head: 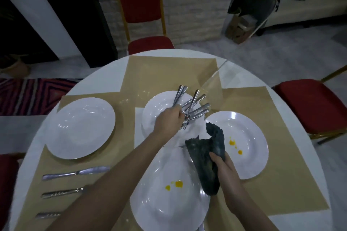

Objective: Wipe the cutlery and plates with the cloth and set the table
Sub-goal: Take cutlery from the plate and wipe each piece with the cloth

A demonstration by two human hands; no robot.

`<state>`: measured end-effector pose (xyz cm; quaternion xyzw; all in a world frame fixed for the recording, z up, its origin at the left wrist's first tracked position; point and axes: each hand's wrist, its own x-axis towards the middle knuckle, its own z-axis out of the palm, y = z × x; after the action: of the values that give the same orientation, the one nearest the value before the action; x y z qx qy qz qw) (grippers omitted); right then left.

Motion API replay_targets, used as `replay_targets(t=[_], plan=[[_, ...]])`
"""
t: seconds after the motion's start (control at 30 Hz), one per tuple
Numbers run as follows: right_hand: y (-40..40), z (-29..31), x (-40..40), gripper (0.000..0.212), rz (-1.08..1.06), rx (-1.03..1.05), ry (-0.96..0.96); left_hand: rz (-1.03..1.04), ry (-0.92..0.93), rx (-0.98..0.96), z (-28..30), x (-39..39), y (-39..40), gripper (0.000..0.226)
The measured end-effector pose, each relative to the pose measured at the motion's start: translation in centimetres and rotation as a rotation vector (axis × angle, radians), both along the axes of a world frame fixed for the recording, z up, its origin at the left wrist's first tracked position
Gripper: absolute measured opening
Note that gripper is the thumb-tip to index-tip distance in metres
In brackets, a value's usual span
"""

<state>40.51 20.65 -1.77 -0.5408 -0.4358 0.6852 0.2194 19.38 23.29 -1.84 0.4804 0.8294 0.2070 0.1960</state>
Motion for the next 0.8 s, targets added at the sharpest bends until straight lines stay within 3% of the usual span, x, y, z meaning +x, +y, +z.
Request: replay_targets(t=[0.2,0.43,0.6,0.8], plan=[[0.3,-0.9,0.2,0.018,-0.096,-0.024,0.012,-0.064,0.054,-0.065,-2.5,-0.3,7.6,0.02],[0.7,-1.8,1.6,0.021,-0.161,-0.041,-0.067,0.011,0.156,-0.107,-5.0,0.0,9.8,0.02],[0.9,-1.6,1.8,0.02,-0.158,-0.044,-0.088,-0.024,0.013,-0.04,-4.9,-0.8,9.9,0.005],[0.7,-1.4,1.8,0.019,-0.159,-0.078,-0.084,-0.049,-0.087,0.13,-3.6,-1.3,9.4,0.007]])
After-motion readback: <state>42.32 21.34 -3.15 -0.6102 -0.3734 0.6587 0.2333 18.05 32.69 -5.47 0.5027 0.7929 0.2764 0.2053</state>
